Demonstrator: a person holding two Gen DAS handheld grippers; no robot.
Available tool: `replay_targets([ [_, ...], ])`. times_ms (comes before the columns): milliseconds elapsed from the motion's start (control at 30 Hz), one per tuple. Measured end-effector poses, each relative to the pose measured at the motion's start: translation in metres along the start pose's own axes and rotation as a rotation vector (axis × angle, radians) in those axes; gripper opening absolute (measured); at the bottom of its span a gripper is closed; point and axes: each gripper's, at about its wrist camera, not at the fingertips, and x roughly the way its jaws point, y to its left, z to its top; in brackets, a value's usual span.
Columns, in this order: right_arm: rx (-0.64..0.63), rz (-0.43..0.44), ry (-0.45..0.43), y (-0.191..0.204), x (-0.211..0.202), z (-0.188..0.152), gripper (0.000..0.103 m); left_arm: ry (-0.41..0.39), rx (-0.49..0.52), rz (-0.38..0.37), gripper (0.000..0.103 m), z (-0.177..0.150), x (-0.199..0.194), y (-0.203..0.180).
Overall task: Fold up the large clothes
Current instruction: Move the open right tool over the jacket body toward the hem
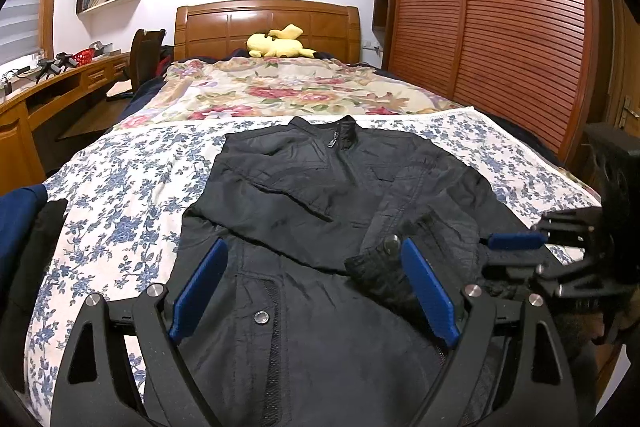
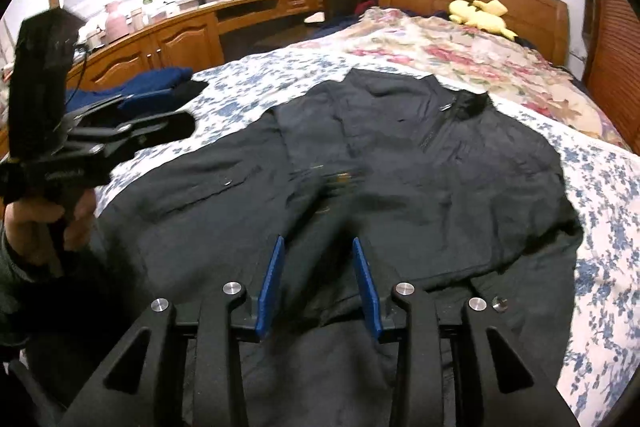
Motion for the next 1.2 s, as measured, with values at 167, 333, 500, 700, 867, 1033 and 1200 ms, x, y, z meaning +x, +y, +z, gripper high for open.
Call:
replay_targets([
  [167, 0.033, -0.042, 0.0, -0.009, 0.012, -0.01, 0.037, 0.003, 0.003, 0.009, 0.089, -0.002, -0.003, 0.003],
  [333, 0.033, -0.045, 0.071, -0.002, 0.049, -0.018, 0.037, 0.008, 0.007, 0.018, 0.089, -0.005, -0.004, 0.007],
  [500, 0.015, 0.006, 0.125, 0.025, 0.083, -0.023, 0.037, 0.013, 0.001, 0.034, 0.089, -0.007, -0.007, 0.016],
  [700, 0.022, 0.041, 0.164, 0.048, 0.119, -0.019, 0.037, 0.021, -0.005, 0.049, 0.089, -0.011, -0.011, 0.026],
  [867, 0.071, 0.095, 0.169, 0.047, 0.133, -0.011, 0.037, 0.023, 0.009, 0.065, 0.089, -0.013, -0.018, 0.029],
  [1033, 0.084, 0.141, 0.175, 0.048, 0.152, -0.003, 0.036, 0.039, 0.016, 0.076, 0.089, -0.016, -0.021, 0.032],
  [1200, 0.082, 0.187, 0.146, 0.049, 0.154, 0.0, 0.036, 0.079, 0.034, 0.096, 0.089, -0.027, -0.016, 0.038],
])
